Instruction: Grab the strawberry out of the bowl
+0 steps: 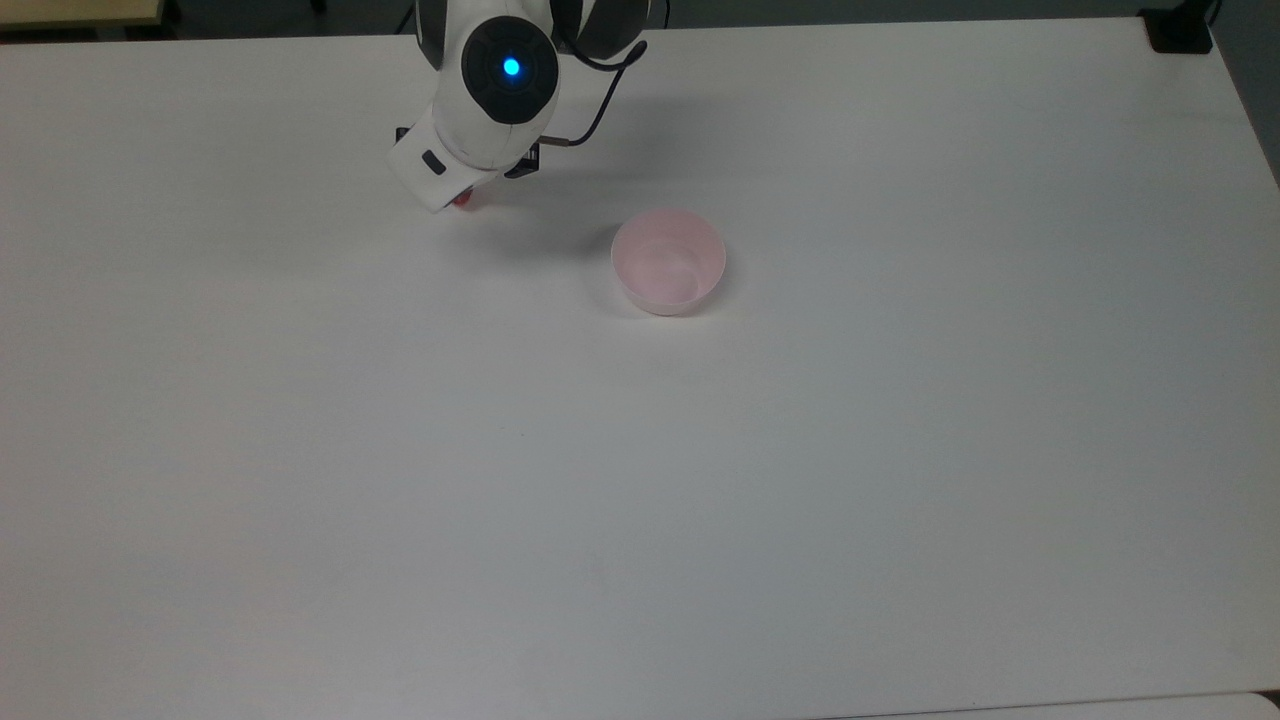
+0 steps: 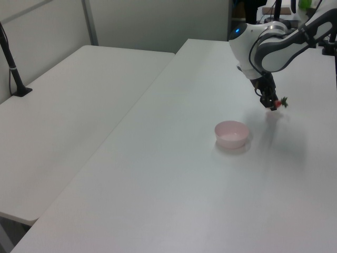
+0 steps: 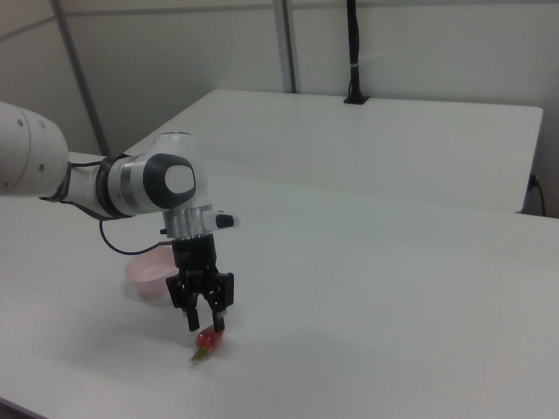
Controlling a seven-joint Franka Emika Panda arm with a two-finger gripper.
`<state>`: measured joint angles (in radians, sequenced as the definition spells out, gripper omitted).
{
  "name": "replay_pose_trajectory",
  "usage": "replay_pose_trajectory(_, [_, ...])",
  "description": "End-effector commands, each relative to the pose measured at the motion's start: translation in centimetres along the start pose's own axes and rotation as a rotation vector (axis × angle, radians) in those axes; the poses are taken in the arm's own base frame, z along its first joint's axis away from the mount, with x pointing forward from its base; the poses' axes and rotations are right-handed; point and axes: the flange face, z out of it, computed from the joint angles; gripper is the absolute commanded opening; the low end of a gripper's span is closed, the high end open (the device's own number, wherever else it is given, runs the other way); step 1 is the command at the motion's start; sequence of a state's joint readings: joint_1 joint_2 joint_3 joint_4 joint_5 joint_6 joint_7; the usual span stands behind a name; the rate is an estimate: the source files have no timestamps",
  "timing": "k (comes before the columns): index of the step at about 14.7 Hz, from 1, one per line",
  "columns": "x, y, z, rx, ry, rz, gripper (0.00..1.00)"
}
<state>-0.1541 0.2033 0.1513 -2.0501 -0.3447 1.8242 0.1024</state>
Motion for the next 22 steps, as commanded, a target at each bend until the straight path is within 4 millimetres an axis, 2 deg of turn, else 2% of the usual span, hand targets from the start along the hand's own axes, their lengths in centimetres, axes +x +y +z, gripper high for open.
replay_pose_trajectory(1, [-0.5,1.1,-1.7,-0.002,0.047,0.018,1.0])
replay_pose_trajectory(3, [-0.7,1.5,-3.1,-0.005,0.057,0.028,1.0])
replay_pose_trajectory(5, [-1.6,2.2,-6.1,-0.001,0.062,0.05,1.0])
replay_pose_trajectory(7, [-3.1,2.9,-10.3,0.052,0.108,0.079,1.0])
replay_pose_trajectory(11, [-6.5,5.4,-19.9,0.174,0.189,0.116,1.0])
replay_pose_trajectory(14, [-9.4,6.1,-24.8,0.251,0.239,0.137,1.0])
replay_pose_trajectory(18, [-11.7,5.3,-27.2,0.287,0.296,0.173,1.0])
replay_pose_trajectory(20, [-11.5,4.9,-27.5,0.304,0.32,0.171,1.0])
replay_pose_trajectory(22, [-10.9,5.4,-28.2,0.31,0.397,0.184,1.0])
